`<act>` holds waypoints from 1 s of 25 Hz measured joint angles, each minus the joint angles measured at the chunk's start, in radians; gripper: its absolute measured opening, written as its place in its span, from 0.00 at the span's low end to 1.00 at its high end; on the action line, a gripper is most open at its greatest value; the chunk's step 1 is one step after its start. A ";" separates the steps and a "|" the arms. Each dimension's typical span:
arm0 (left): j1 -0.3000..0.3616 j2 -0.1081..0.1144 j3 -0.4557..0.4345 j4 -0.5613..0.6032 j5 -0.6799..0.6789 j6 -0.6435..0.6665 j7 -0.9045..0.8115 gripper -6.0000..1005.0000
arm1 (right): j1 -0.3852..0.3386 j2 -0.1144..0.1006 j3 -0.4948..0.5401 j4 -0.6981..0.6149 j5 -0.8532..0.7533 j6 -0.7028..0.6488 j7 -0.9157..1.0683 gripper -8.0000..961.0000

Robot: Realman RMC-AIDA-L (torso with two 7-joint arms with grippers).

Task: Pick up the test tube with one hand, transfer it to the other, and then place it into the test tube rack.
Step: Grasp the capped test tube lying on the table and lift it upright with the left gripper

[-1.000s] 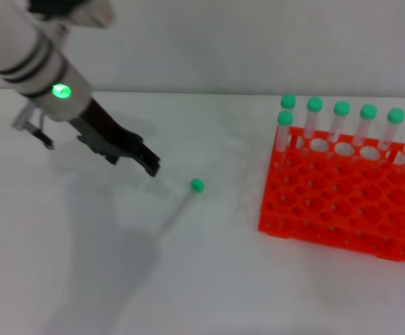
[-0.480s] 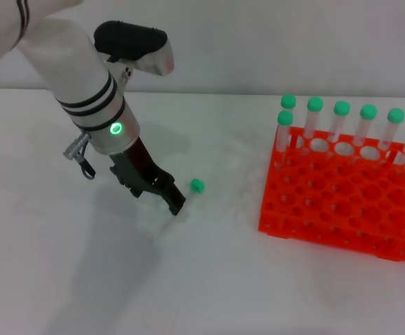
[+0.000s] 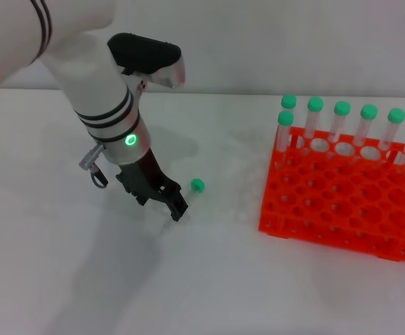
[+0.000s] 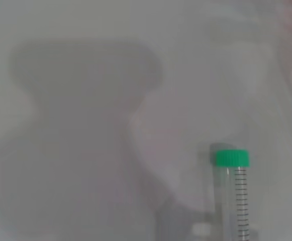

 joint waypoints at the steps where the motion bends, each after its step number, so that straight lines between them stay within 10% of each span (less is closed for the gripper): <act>1: 0.001 0.000 0.000 0.008 0.002 -0.007 -0.001 0.84 | 0.000 0.000 0.000 0.000 0.000 0.000 0.000 0.90; 8: 0.004 -0.002 0.000 0.041 0.008 -0.039 -0.017 0.63 | -0.003 -0.001 0.000 -0.001 0.000 0.000 0.000 0.90; 25: 0.007 -0.003 -0.001 0.067 0.045 -0.058 -0.041 0.55 | 0.000 -0.002 0.000 -0.003 0.011 0.000 0.000 0.90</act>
